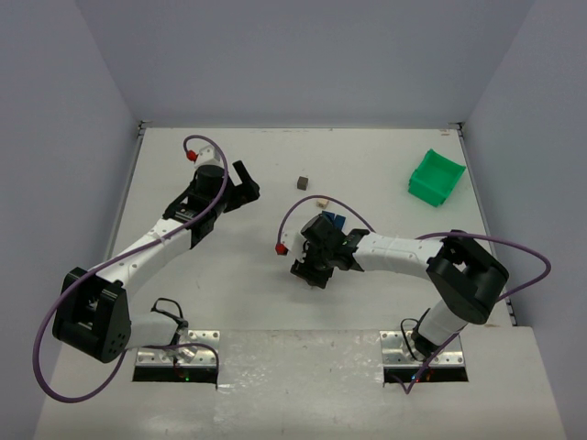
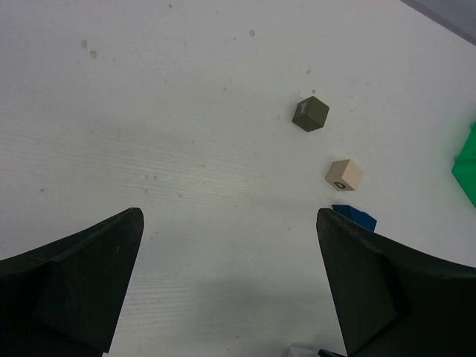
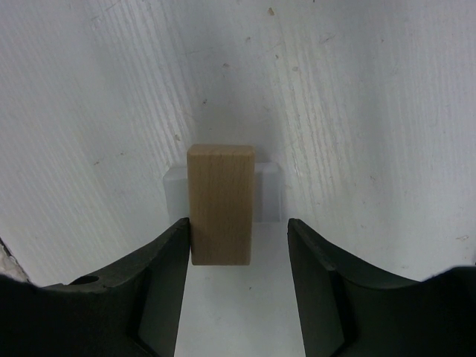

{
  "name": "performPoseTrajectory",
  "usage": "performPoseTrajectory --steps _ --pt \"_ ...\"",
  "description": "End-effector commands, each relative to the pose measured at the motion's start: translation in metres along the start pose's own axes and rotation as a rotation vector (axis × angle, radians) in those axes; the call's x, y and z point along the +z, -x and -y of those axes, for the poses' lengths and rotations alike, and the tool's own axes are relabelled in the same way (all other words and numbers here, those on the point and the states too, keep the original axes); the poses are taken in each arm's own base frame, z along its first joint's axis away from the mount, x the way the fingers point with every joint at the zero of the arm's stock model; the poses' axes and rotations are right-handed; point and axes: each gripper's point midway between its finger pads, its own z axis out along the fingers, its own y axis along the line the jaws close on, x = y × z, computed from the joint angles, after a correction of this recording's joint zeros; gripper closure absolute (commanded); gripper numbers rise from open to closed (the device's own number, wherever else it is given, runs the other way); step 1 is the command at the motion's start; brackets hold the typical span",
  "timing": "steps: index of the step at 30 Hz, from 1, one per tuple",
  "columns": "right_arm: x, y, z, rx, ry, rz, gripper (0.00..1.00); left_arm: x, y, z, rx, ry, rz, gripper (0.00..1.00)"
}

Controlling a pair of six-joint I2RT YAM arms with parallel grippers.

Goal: Build the wood block tower

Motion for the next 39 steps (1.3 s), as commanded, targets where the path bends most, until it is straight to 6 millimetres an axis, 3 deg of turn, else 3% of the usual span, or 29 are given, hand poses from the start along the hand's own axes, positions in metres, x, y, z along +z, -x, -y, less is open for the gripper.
performPoseTrajectory --steps 1,17,24,26,28,32,35,39 --pt "-0.009 0.025 0.01 -0.011 -0.042 0.065 0.44 -0.006 0.018 0.012 -0.003 -0.052 0.06 0.0" --pt "-0.013 0.027 0.006 -0.012 -0.024 0.076 0.42 -0.007 0.017 0.011 -0.002 -0.05 0.057 0.0" --pt "-0.041 0.048 0.003 0.025 -0.043 0.166 0.35 -0.008 0.018 0.012 -0.003 -0.053 0.062 0.0" --pt "-0.063 0.065 0.006 0.071 -0.085 0.247 0.23 -0.008 0.018 0.011 -0.004 -0.054 0.062 0.0" --pt "-0.08 0.075 0.016 0.145 -0.155 0.296 0.03 -0.009 0.018 0.012 -0.004 -0.056 0.063 0.0" --pt "-0.113 0.073 0.062 0.447 -0.461 0.349 0.01 -0.01 0.019 0.012 -0.004 -0.059 0.065 0.0" --pt "-0.132 0.041 0.095 0.697 -0.712 0.332 0.01 -0.011 0.019 0.013 -0.005 -0.061 0.067 0.0" --pt "-0.127 -0.003 0.117 0.956 -0.737 0.267 0.01 -0.012 0.02 0.012 -0.005 -0.06 0.07 0.0"
